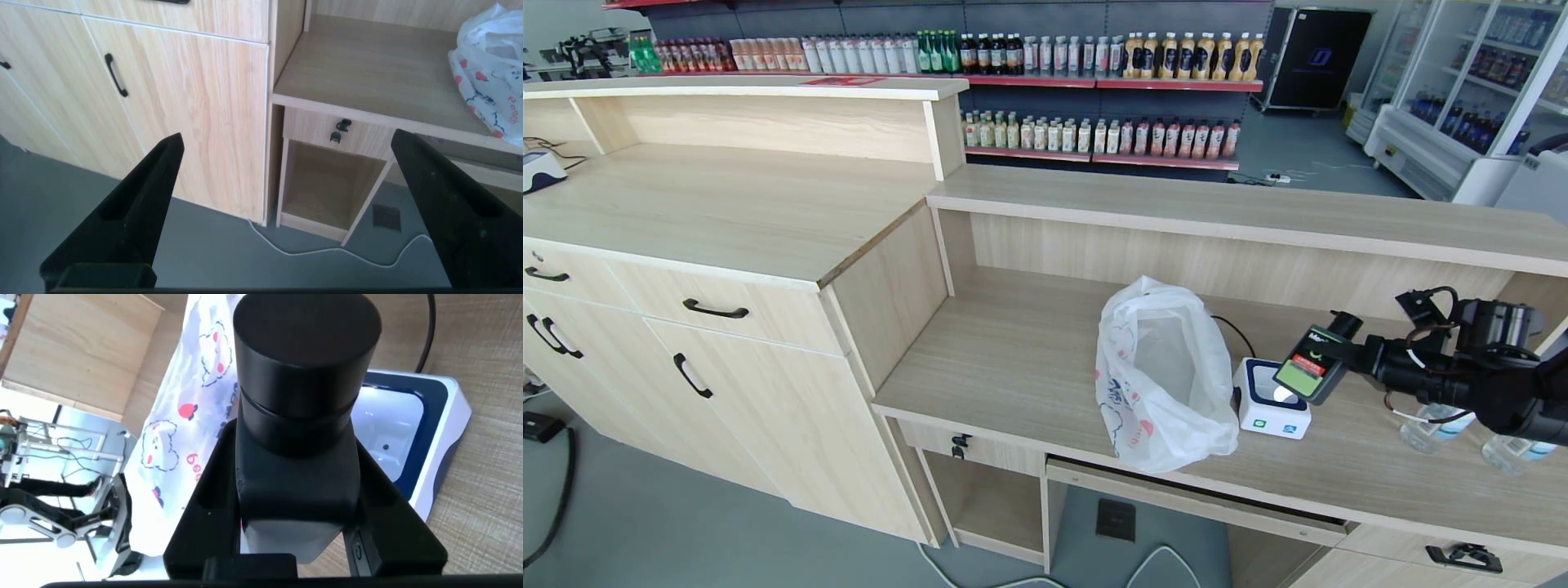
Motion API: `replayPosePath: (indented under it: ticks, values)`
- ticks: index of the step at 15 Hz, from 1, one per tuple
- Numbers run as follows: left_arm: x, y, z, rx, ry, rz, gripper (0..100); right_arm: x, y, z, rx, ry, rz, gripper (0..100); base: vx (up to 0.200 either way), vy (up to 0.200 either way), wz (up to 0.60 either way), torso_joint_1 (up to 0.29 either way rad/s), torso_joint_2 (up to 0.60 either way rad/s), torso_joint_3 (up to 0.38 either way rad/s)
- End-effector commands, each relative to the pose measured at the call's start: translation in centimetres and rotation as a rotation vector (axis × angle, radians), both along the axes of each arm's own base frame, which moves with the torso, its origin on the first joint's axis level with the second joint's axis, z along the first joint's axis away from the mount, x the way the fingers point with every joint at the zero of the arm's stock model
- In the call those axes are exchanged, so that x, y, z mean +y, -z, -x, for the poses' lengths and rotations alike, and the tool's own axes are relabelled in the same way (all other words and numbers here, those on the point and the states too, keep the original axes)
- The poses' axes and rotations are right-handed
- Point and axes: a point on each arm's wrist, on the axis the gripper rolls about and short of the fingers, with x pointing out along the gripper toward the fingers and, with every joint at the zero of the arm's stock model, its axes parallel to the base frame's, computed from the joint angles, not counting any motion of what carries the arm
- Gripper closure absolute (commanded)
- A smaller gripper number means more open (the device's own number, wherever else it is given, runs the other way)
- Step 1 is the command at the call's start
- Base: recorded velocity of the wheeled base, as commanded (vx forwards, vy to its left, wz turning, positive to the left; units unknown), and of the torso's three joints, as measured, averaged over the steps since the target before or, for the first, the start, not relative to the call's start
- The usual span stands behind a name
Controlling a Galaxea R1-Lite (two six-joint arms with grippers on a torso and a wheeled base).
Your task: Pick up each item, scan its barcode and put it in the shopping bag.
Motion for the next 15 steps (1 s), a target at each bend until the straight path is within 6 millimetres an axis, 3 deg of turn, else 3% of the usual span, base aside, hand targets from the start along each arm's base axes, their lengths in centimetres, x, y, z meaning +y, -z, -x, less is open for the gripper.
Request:
replayPosePath:
  ticks: [1, 4, 6, 7, 9, 11, 12, 15]
  values:
    - [0.0, 0.0, 0.0, 0.000, -0.001, 0.000, 0, 0.0, -0.4, -0.4, -0.013, 0.000, -0.006, 100, 0.000, 0.000, 0.00, 0.000, 0.00, 0.000]
    - [0.0, 0.0, 0.0, 0.000, -0.001, 0.000, 0, 0.4, -0.6, -0.6, -0.025, -0.007, -0.002, 100, 0.000, 0.000, 0.00, 0.000, 0.00, 0.000]
    - [0.0, 0.0, 0.0, 0.000, -0.001, 0.000, 0, 0.6, -3.1, 0.3, -0.089, 0.051, 0.055, 100, 0.000, 0.000, 0.00, 0.000, 0.00, 0.000]
    - [0.0, 0.0, 0.0, 0.000, -0.001, 0.000, 0, 0.7, -4.9, 1.6, -0.150, 0.095, 0.159, 100, 0.000, 0.000, 0.00, 0.000, 0.00, 0.000]
    - [0.0, 0.0, 0.0, 0.000, -0.001, 0.000, 0, 0.9, -8.2, 8.1, -0.206, 0.158, 0.444, 100, 0.000, 0.000, 0.00, 0.000, 0.00, 0.000]
    - [0.0, 0.0, 0.0, 0.000, -0.001, 0.000, 0, 0.1, -8.2, 13.0, -0.279, 0.239, 0.862, 100, 0.000, 0.000, 0.00, 0.000, 0.00, 0.000]
    - [0.0, 0.0, 0.0, 0.000, -0.001, 0.000, 0, -0.4, -8.7, 14.0, -0.300, 0.279, 0.950, 100, 0.000, 0.000, 0.00, 0.000, 0.00, 0.000]
    - [0.0, 0.0, 0.0, 0.000, -0.001, 0.000, 0, -1.4, -10.5, 14.6, -0.343, 0.352, 0.988, 100, 0.000, 0.000, 0.00, 0.000, 0.00, 0.000]
